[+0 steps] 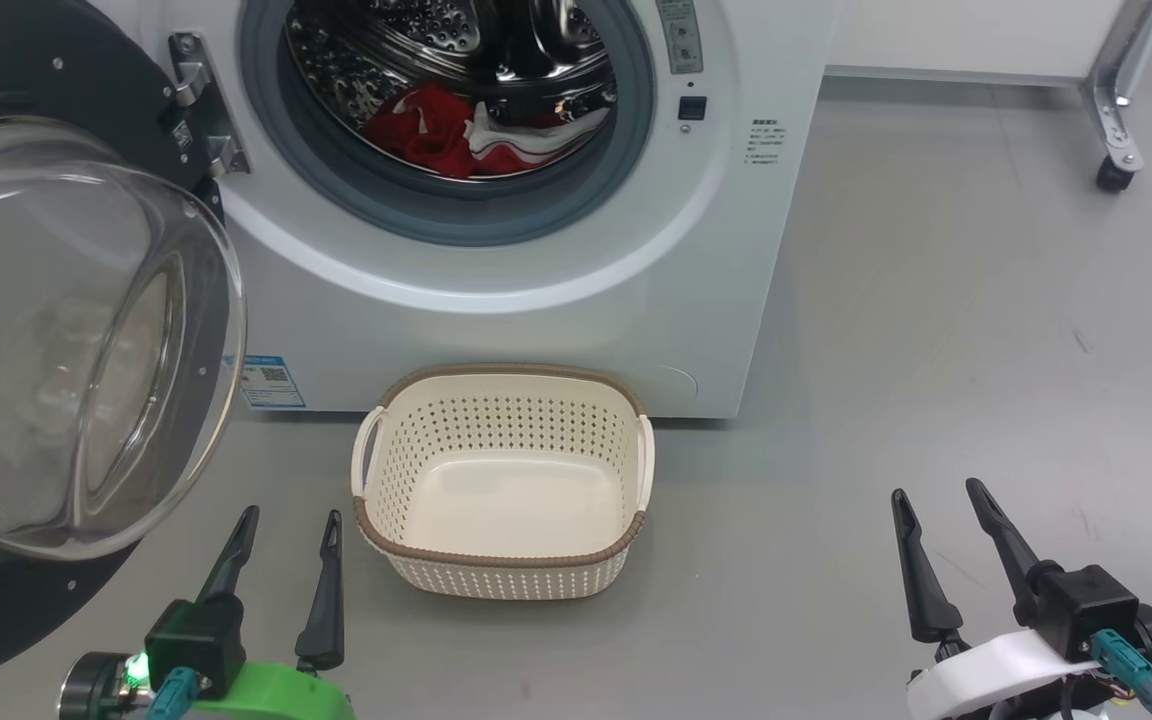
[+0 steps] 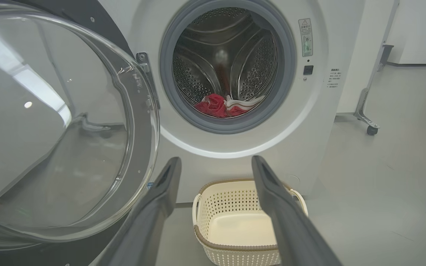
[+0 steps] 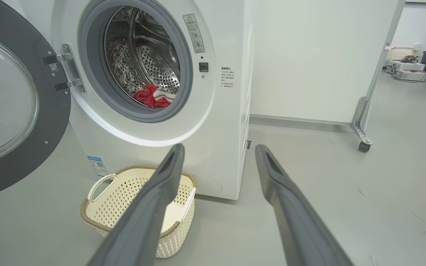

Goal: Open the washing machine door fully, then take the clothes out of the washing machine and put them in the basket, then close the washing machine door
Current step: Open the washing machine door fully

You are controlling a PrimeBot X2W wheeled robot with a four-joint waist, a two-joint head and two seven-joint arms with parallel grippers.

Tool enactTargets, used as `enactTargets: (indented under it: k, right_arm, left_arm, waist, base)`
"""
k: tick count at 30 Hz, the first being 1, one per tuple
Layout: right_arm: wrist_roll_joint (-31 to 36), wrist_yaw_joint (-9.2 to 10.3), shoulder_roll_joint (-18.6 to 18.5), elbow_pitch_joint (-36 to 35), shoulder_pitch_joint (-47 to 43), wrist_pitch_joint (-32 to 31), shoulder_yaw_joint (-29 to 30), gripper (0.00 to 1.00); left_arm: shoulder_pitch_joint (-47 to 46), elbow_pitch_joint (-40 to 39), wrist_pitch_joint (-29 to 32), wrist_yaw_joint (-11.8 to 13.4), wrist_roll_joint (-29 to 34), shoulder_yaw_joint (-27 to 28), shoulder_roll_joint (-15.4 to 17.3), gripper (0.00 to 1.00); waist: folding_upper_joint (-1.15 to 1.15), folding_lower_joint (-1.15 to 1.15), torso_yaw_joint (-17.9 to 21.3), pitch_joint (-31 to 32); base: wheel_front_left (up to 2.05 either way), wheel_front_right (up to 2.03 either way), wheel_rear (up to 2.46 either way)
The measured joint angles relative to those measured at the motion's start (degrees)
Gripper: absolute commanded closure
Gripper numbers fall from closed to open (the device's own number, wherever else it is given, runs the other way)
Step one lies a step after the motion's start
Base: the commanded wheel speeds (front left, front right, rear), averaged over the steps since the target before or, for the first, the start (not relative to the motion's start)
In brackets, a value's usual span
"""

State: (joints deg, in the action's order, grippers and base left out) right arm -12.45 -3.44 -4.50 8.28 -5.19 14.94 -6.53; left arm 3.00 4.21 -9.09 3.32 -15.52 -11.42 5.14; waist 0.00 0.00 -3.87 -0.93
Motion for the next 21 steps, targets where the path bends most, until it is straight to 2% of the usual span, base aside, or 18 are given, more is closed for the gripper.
enactTargets:
  k: [8, 21]
  right_arm:
    - [0.0, 0.08, -0.02, -0.93, -0.36, 0.0, 0.65, 0.0]
    - [0.0, 0.59, -0.08, -2.24, -1.21, 0.0, 0.99, 0.0]
  left_arm:
    - [0.51, -0.94, 0.47, 0.43, 0.98, -0.3, 0.02, 0.0]
    - [0.58, -1.87, 1.67, 0.69, 1.01, -0.78, 0.1, 0.0]
  waist:
    - [0.0, 0.0, 2.64, -0.01]
    - [0.0, 0.0, 2.88, -0.52]
  base:
    - [0.0, 0.0, 0.0]
    - [0.0, 0.0, 0.0]
